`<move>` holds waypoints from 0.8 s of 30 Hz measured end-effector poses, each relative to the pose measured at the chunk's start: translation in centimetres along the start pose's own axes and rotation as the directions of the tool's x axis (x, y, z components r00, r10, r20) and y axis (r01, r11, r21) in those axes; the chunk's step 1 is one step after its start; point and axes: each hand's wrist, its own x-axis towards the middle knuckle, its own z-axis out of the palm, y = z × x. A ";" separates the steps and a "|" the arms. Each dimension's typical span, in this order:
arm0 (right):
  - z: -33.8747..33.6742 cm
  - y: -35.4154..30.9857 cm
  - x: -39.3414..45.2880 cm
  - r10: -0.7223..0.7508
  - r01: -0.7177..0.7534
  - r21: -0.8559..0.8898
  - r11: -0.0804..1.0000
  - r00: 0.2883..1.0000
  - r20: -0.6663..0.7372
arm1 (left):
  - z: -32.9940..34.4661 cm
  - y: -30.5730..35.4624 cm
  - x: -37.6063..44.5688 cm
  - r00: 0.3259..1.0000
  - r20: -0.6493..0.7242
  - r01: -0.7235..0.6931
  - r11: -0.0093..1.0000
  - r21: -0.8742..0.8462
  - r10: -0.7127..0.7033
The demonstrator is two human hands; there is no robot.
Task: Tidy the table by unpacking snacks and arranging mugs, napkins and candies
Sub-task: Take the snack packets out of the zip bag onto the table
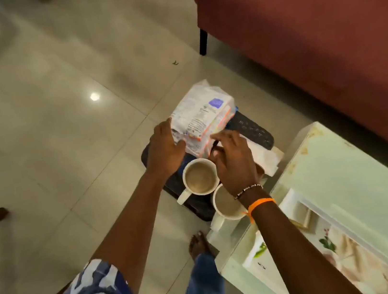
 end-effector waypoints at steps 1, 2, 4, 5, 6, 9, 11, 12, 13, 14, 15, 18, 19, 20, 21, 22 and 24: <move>0.2 0.0 0.9 0.036 -0.035 0.038 0.999 0.999 -0.029 | -0.2 -0.3 1.0 0.998 -0.007 0.066 0.997 -0.050 -0.066; 0.4 -0.2 1.8 0.082 -0.079 0.067 0.995 0.996 -0.046 | -0.4 -0.6 1.7 0.989 -0.006 0.144 0.984 -0.108 -0.146; 0.5 -0.4 3.4 0.134 -0.132 0.061 0.989 0.990 -0.039 | -0.7 -1.1 2.9 0.942 0.055 0.335 0.917 -0.219 -0.331; 0.7 -0.4 4.0 0.141 -0.140 0.053 0.989 0.990 -0.026 | -0.7 -1.4 3.3 0.906 0.096 0.422 0.869 -0.260 -0.411; 0.9 -0.3 4.3 0.145 -0.144 0.053 0.988 0.989 -0.015 | -0.7 -1.7 3.4 0.872 0.130 0.489 0.820 -0.298 -0.472; 1.1 -0.1 4.9 0.163 -0.163 0.036 0.986 0.987 0.007 | -1.0 -2.1 3.6 0.808 0.223 0.588 0.724 -0.359 -0.546; 1.3 0.1 5.2 0.191 -0.192 0.035 0.981 0.981 0.019 | -0.9 -2.1 3.6 0.798 0.280 0.602 0.708 -0.368 -0.533; 1.4 0.2 5.2 0.203 -0.204 0.038 0.978 0.979 0.026 | -0.8 -2.2 3.6 0.800 0.294 0.600 0.706 -0.375 -0.523; 1.6 0.2 5.3 0.218 -0.219 0.042 0.975 0.976 0.030 | -0.8 -2.4 3.7 0.801 0.304 0.599 0.708 -0.375 -0.516; 1.8 0.3 5.4 0.232 -0.234 0.045 0.971 0.972 0.035 | -0.8 -2.6 3.7 0.801 0.307 0.598 0.705 -0.381 -0.514; 2.0 0.4 5.4 0.242 -0.244 0.050 0.968 0.969 0.038 | -0.8 -2.7 3.8 0.798 0.310 0.602 0.694 -0.395 -0.516; 2.5 0.5 5.5 0.265 -0.268 0.060 0.962 0.963 0.051 | -0.7 -2.9 3.9 0.781 0.315 0.623 0.648 -0.438 -0.539; 2.7 0.6 5.5 0.271 -0.274 0.062 0.960 0.961 0.053 | -0.7 -2.9 3.9 0.772 0.327 0.634 0.632 -0.446 -0.545; 2.8 0.7 5.5 0.276 -0.279 0.063 0.958 0.960 0.055 | -0.6 -3.0 4.0 0.765 0.338 0.642 0.617 -0.455 -0.548; 2.9 0.8 5.6 0.276 -0.279 0.065 0.958 0.960 0.055 | -0.6 -3.0 4.0 0.760 0.346 0.648 0.601 -0.468 -0.551; 3.0 0.8 5.6 0.274 -0.278 0.067 0.958 0.960 0.058 | -0.6 -3.1 4.1 0.757 0.348 0.651 0.587 -0.481 -0.554; 3.0 1.0 5.7 0.262 -0.266 0.071 0.961 0.963 0.057 | -0.7 -3.3 4.2 0.754 0.351 0.651 0.561 -0.512 -0.554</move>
